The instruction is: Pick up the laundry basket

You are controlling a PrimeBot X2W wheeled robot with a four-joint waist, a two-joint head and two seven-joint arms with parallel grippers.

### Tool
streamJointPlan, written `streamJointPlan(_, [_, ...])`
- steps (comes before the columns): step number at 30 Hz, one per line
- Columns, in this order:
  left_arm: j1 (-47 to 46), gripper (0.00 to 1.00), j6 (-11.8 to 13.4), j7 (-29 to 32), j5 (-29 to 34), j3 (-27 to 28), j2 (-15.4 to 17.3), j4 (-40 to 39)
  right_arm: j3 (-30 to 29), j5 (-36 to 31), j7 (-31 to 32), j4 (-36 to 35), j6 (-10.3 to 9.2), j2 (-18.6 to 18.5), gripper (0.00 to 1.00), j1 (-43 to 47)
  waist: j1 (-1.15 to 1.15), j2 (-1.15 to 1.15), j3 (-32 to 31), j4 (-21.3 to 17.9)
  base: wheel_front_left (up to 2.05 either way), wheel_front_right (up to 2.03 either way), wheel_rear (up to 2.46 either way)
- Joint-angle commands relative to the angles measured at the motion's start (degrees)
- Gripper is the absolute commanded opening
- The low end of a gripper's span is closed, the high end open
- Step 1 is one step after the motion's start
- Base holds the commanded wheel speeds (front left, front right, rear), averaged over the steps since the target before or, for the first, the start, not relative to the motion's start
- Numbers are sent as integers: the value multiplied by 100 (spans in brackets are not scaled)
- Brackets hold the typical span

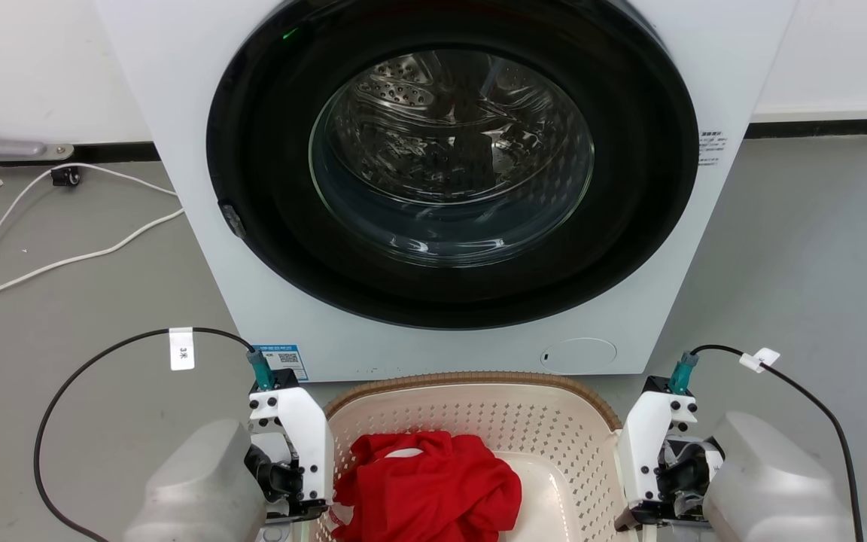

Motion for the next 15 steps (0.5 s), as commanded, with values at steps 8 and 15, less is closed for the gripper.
streamJointPlan(8, [17,0,-61,-28,-143,-30,-156,-111,-48,13,37,-42,19,188,0,45,0,0,14,5,0,0,0])
streamJointPlan(15, [22,0,-61,-10,-204,-70,-149,-99,-58,-5,119,-42,19,192,0,44,0,0,13,3,0,0,0])
